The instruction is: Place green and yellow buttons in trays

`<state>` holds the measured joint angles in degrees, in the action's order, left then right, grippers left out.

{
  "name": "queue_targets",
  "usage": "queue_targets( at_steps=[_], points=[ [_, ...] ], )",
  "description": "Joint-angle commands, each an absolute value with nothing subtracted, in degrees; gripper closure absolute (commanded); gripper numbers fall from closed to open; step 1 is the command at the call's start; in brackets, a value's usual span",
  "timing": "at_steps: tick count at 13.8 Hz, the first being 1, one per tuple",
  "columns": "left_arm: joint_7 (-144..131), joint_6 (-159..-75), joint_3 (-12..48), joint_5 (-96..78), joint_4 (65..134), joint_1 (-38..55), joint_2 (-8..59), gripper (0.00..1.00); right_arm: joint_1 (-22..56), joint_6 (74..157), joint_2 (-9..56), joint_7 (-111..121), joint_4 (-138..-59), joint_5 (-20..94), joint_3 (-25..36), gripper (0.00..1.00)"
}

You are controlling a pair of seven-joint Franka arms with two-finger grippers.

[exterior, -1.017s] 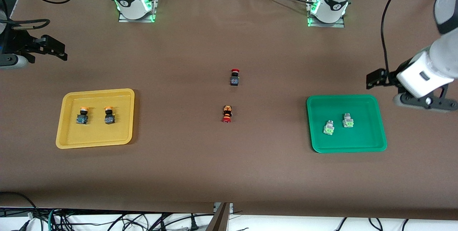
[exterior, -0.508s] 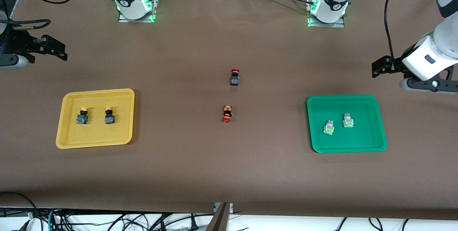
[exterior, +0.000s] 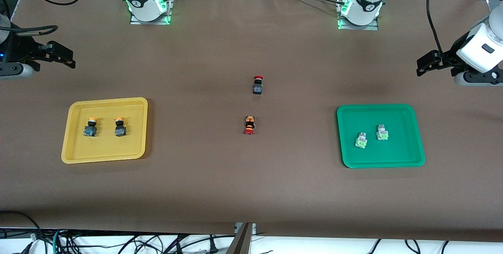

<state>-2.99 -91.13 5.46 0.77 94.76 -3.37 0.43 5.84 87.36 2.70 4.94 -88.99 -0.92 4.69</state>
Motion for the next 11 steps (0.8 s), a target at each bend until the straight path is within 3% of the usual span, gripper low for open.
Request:
queue_targets(
  at_steps=[1,11],
  points=[
    [-3.4,-92.0,5.6,-1.6,96.1,-3.8,-0.9,0.00,6.1,86.5,3.3,5.3,-87.3,-1.7,4.8,0.00],
    [-4.0,-91.5,5.1,-2.7,95.3,-4.0,-0.8,0.00,6.0,86.7,3.3,5.4,-87.3,-1.7,5.0,0.00]
  ],
)
